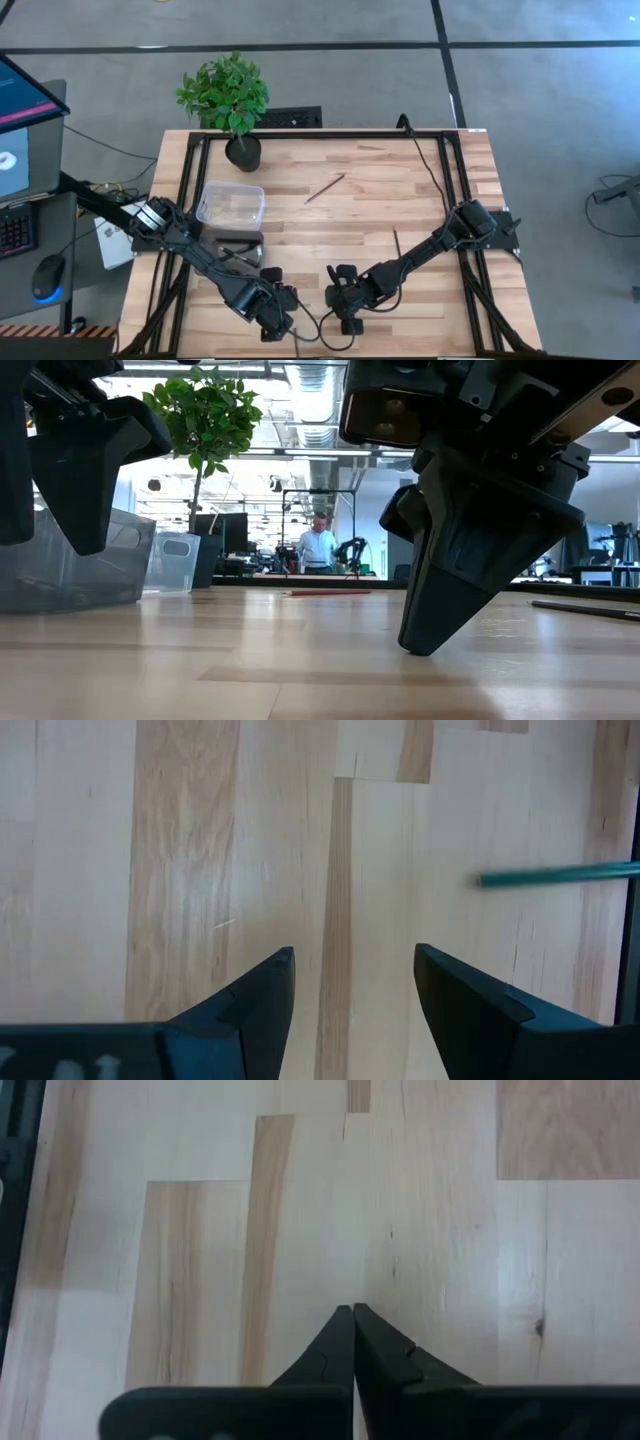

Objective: Sort pens & pencils
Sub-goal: Put the green pencil into the transparent bin

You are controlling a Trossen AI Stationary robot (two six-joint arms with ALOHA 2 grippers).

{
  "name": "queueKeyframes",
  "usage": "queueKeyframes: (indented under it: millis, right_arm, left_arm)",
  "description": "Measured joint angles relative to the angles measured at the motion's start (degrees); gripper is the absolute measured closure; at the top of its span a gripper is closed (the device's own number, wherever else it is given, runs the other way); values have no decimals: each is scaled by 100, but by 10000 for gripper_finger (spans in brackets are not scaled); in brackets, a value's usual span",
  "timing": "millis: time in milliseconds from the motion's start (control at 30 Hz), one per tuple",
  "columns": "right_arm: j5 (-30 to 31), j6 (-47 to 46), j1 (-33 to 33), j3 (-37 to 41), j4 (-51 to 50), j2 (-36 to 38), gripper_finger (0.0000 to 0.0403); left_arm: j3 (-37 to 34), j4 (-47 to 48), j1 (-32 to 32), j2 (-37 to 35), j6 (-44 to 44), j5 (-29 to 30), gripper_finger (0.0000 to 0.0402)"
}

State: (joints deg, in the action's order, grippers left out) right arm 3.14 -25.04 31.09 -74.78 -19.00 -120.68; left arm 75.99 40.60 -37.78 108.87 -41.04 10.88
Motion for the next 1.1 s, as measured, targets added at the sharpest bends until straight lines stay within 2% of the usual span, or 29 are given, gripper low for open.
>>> queueKeyframes:
  millis: [567, 667, 767, 900, 1100]
  right_arm:
    - [13, -2, 0, 0, 2, 0, 380]
    - [14, -2, 0, 0, 3, 0, 375]
    - [13, -2, -7, 3, 28, 0, 367]
    - [13, -2, -11, 11, 63, -2, 366]
    - [13, -4, -11, 17, 106, -2, 375]
  left_arm:
    - [0, 0, 0, -1, -17, 0, 205]
    - [0, -7, 0, -1, 3, -168, 205]
    - [-2, -76, -2, -1, 345, -338, 205]
    - [-2, -110, -40, -1, 774, -239, 205]
    - [-2, -111, -42, -1, 944, -208, 205]
